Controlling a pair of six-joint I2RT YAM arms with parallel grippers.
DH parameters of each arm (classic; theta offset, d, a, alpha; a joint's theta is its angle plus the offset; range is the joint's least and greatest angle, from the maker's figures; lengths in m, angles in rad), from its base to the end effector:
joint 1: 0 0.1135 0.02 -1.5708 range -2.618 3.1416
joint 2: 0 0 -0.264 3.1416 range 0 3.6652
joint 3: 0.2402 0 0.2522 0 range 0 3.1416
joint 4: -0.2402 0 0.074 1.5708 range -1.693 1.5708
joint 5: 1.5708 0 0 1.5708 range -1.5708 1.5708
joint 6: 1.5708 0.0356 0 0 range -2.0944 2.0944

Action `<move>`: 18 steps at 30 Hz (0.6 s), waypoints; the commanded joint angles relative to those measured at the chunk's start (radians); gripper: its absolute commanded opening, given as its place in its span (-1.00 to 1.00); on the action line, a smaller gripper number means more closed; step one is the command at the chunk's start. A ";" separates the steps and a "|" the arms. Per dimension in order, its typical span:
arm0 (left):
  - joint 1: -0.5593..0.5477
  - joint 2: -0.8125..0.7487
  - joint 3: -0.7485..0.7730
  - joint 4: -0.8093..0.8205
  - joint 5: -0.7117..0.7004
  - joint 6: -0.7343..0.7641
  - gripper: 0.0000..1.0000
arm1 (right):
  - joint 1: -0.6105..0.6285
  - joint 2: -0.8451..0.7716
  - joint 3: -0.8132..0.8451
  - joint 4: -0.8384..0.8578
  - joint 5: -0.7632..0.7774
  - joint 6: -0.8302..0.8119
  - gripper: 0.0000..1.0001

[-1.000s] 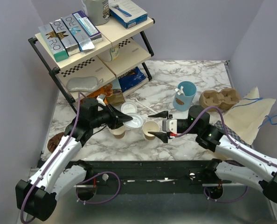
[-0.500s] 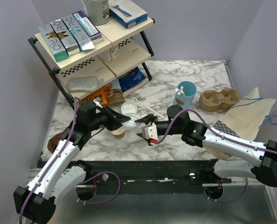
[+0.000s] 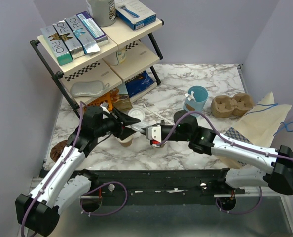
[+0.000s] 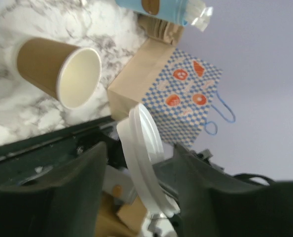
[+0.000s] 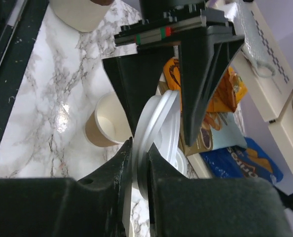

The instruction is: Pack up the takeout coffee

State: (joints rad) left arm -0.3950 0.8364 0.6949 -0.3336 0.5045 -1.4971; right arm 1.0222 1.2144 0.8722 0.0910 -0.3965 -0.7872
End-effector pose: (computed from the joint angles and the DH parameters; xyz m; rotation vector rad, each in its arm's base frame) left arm 0.1665 -0.0881 0.2862 -0.9399 2.2540 -1.5576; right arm 0.1355 0.2480 0.3087 -1.5989 0.8975 0.5262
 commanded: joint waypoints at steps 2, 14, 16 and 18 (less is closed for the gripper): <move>-0.005 -0.023 0.057 0.004 0.013 0.084 0.92 | 0.006 -0.015 0.008 0.055 0.082 0.245 -0.64; -0.005 -0.059 0.115 -0.042 -0.052 0.371 0.98 | -0.020 -0.177 -0.134 -0.086 0.217 1.118 -0.59; -0.008 -0.048 0.097 -0.010 -0.038 0.420 0.98 | -0.062 -0.219 -0.176 -0.086 0.200 1.248 -0.60; -0.011 -0.019 0.068 0.031 -0.012 0.432 0.98 | -0.102 -0.277 -0.240 -0.086 0.182 1.337 -0.60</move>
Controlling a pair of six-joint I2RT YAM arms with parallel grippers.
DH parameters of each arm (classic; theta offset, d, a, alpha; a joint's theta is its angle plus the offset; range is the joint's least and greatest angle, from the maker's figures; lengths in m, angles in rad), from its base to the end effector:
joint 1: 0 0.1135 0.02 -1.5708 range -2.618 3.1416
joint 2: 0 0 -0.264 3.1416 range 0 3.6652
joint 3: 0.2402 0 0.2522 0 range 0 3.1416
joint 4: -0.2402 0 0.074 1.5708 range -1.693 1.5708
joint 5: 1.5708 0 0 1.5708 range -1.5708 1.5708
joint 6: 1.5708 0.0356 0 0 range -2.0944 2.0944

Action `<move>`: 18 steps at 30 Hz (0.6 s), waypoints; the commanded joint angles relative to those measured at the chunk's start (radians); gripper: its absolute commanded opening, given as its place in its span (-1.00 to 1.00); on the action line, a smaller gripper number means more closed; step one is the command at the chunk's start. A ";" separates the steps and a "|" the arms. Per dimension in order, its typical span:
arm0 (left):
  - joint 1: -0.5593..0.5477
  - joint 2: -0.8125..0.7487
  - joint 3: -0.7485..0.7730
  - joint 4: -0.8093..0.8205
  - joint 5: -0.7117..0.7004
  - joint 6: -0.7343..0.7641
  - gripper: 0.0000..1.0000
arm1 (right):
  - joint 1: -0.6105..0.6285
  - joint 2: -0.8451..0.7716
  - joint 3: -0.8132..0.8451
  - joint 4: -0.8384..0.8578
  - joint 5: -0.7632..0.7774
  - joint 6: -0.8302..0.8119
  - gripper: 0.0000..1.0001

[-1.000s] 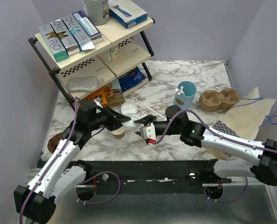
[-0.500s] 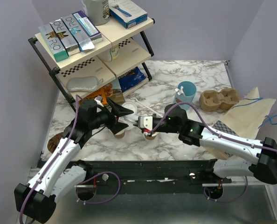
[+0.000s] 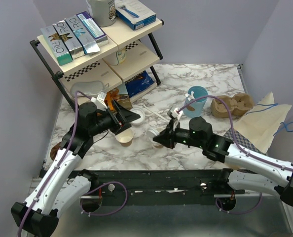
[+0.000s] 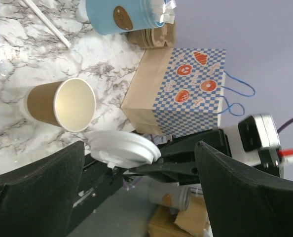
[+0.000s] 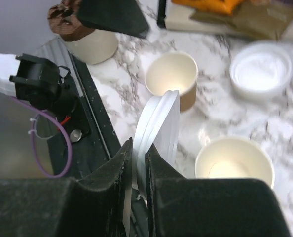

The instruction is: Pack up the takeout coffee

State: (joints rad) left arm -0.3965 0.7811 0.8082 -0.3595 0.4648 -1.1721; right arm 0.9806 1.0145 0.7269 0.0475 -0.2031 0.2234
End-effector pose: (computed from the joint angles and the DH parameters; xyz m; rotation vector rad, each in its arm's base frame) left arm 0.1560 -0.0826 0.3315 -0.4747 2.1161 -1.4348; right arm 0.1266 0.2019 0.2999 -0.8548 1.7323 1.0174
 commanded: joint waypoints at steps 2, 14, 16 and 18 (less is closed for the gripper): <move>-0.016 0.066 -0.078 0.161 0.101 0.091 0.98 | -0.117 -0.105 -0.127 -0.035 -0.030 0.410 -0.57; -0.108 0.273 -0.124 0.296 0.101 0.173 0.98 | -0.246 -0.077 -0.198 0.069 -0.010 0.629 -0.49; -0.129 0.299 -0.116 0.298 0.083 0.183 0.98 | -0.249 -0.064 -0.196 0.074 0.002 0.637 -0.49; -0.139 0.322 -0.098 0.281 0.072 0.199 0.98 | -0.249 -0.027 -0.185 0.081 0.002 0.631 -0.48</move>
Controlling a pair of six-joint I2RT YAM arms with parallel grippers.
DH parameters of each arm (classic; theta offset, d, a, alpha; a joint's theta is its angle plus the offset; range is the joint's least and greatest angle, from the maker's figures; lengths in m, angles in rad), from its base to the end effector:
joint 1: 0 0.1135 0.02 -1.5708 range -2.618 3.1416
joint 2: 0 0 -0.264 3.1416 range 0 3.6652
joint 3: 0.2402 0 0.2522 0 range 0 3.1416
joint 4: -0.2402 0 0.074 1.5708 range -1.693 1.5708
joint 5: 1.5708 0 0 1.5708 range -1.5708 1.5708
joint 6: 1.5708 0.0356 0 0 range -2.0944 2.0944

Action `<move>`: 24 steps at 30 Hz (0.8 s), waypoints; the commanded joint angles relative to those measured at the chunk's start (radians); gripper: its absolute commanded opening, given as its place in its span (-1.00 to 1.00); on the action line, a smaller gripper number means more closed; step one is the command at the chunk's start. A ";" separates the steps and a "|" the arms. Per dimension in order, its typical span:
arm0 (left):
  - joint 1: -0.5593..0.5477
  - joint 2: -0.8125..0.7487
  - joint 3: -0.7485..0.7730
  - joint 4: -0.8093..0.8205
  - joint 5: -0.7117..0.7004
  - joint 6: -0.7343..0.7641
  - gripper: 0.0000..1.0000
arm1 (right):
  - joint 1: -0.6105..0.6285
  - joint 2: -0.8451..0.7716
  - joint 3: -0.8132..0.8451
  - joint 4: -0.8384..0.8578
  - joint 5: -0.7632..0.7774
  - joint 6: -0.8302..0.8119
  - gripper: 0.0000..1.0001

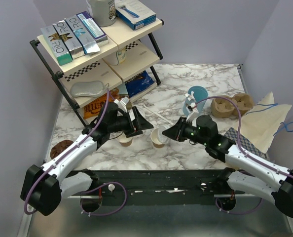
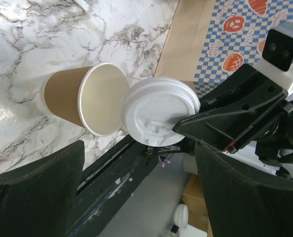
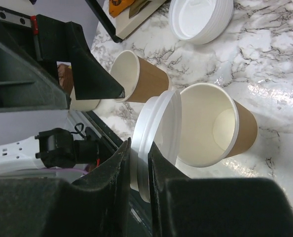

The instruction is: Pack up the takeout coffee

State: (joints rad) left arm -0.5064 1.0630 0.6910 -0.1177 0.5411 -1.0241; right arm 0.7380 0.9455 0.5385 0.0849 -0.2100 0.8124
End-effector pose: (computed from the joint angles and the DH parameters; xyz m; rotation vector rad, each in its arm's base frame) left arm 0.1956 -0.1295 0.2619 -0.2197 2.3325 -1.4231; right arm 0.1558 0.1518 0.2512 -0.0806 2.0887 1.2079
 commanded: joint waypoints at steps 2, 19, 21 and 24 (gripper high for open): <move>-0.044 0.069 0.028 0.024 -0.024 0.068 0.98 | -0.005 0.064 0.012 0.046 0.011 0.034 -0.48; -0.090 0.224 0.084 -0.011 -0.081 0.088 0.98 | -0.003 0.118 0.024 0.004 0.132 0.028 -0.35; -0.092 0.230 0.088 -0.022 -0.085 0.094 0.98 | -0.005 0.115 0.032 -0.026 0.147 0.022 -0.31; -0.095 0.232 0.090 -0.023 -0.092 0.091 0.98 | -0.006 0.105 0.038 -0.059 0.167 0.007 -0.24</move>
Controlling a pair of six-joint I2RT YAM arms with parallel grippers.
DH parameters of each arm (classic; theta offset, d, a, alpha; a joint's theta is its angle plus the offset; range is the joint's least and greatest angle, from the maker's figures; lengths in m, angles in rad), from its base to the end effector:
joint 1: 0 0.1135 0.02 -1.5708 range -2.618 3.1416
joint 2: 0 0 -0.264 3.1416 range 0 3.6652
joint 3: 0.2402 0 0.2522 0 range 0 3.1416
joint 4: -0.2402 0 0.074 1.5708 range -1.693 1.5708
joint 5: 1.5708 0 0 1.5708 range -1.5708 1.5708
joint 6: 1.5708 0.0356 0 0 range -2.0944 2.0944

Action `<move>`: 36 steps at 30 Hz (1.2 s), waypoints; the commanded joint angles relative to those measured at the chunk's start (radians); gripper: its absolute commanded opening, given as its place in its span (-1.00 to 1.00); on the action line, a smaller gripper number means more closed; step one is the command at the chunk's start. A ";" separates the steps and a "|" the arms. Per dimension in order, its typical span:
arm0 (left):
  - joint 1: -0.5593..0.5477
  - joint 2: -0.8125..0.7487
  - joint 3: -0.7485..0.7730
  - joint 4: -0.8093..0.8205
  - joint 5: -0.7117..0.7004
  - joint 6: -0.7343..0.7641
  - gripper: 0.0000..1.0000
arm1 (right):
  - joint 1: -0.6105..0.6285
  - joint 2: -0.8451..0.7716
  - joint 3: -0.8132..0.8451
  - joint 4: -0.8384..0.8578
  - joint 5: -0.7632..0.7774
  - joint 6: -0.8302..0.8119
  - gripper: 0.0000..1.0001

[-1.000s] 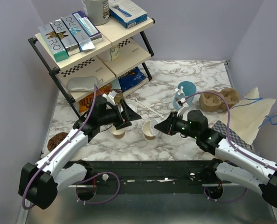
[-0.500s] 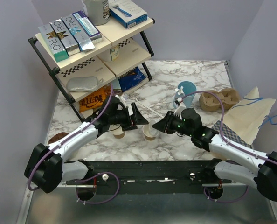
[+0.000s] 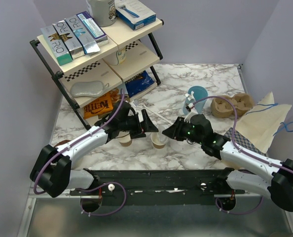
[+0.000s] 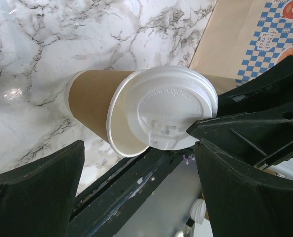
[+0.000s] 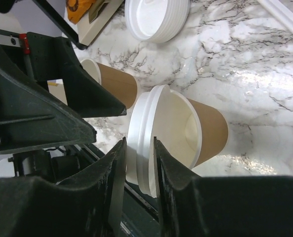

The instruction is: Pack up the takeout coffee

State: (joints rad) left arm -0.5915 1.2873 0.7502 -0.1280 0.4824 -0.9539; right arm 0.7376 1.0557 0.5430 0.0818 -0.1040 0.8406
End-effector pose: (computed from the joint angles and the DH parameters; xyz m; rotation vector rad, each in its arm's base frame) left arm 0.2152 -0.1645 0.2280 -0.1563 2.5156 -1.2909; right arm 0.1694 0.1589 0.2297 0.0396 2.1802 1.0712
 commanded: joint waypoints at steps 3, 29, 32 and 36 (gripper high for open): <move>-0.014 0.013 0.035 -0.007 -0.034 0.020 0.98 | -0.004 -0.002 0.038 -0.074 0.081 -0.038 -0.15; -0.068 0.047 -0.018 0.085 -0.151 -0.092 0.93 | -0.004 0.082 0.107 -0.215 0.130 -0.110 -0.01; -0.073 0.055 -0.020 0.094 -0.156 -0.106 0.90 | -0.004 0.101 0.113 -0.227 0.125 -0.113 0.11; -0.085 0.046 -0.031 0.105 -0.180 -0.128 0.82 | -0.003 0.109 0.114 -0.240 0.124 -0.113 0.15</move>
State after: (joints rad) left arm -0.6617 1.3430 0.7410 -0.0658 0.3508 -1.0492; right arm 0.7376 1.1503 0.6357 -0.1116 0.0113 0.7422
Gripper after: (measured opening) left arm 0.924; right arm 0.570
